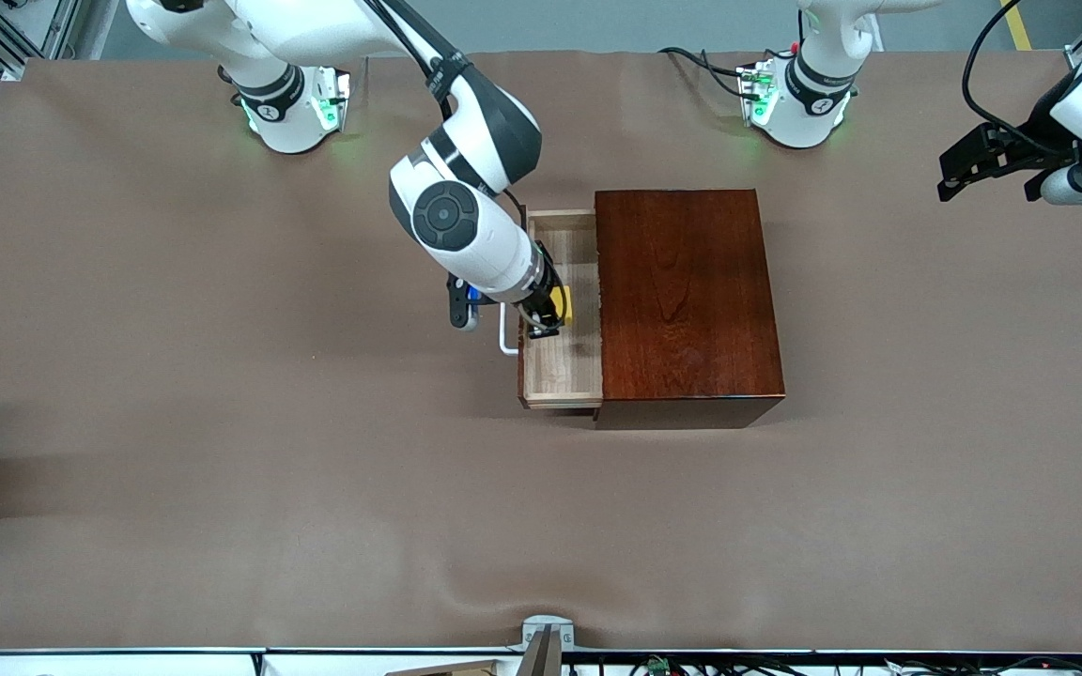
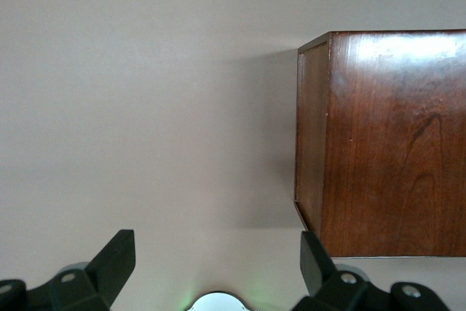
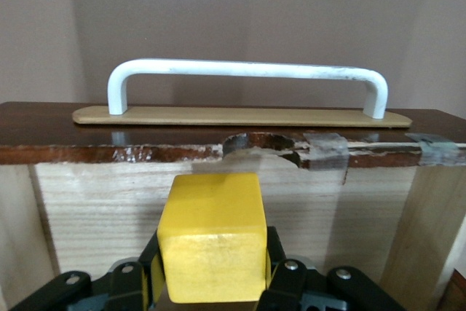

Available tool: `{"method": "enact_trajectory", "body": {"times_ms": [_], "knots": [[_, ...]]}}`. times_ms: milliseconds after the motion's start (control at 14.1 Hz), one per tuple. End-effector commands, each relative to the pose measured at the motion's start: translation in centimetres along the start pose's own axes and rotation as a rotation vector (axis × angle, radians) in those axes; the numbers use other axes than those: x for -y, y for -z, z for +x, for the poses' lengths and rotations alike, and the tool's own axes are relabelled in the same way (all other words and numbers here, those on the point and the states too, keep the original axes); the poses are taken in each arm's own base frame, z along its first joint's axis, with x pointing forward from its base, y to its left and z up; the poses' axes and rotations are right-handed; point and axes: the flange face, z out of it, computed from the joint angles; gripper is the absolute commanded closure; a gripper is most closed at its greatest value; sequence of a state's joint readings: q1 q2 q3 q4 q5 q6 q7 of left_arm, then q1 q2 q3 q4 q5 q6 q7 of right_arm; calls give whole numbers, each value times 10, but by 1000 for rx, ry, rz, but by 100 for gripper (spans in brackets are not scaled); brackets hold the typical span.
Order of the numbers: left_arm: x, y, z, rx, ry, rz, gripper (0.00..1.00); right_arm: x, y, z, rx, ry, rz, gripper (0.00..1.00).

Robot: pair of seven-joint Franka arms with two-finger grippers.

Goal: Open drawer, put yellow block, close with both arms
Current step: 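Lower the cube into the drawer and open the right gripper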

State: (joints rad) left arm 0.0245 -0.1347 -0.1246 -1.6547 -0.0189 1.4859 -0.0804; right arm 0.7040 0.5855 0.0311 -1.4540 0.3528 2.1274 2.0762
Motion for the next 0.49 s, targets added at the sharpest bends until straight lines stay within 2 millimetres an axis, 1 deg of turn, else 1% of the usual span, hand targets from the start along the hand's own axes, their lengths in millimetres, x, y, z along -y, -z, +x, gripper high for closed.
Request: {"method": "enact_trajectory", "body": {"times_ms": [0,71,212,283,354,424], "knots": [[0,3,-1,-6,-20,-11,0,4,-17,-4,15,-29,-14,100],[1,3,-1,-6,-18,-12,0,1,-22,-10,21,-21,-4,100],[2,3,-1,-4,-17,-12,0,2,-22,-11,28,-12,8,100],[3,3,0,-6,-14,-13,0,1,-26,-11,24,-8,5,100],[3,4,-1,-6,-14,-13,0,2,-28,-10,21,-7,3,88],[4,4,0,-7,-12,-14,0,1,-29,-10,17,5,3,55]]}}
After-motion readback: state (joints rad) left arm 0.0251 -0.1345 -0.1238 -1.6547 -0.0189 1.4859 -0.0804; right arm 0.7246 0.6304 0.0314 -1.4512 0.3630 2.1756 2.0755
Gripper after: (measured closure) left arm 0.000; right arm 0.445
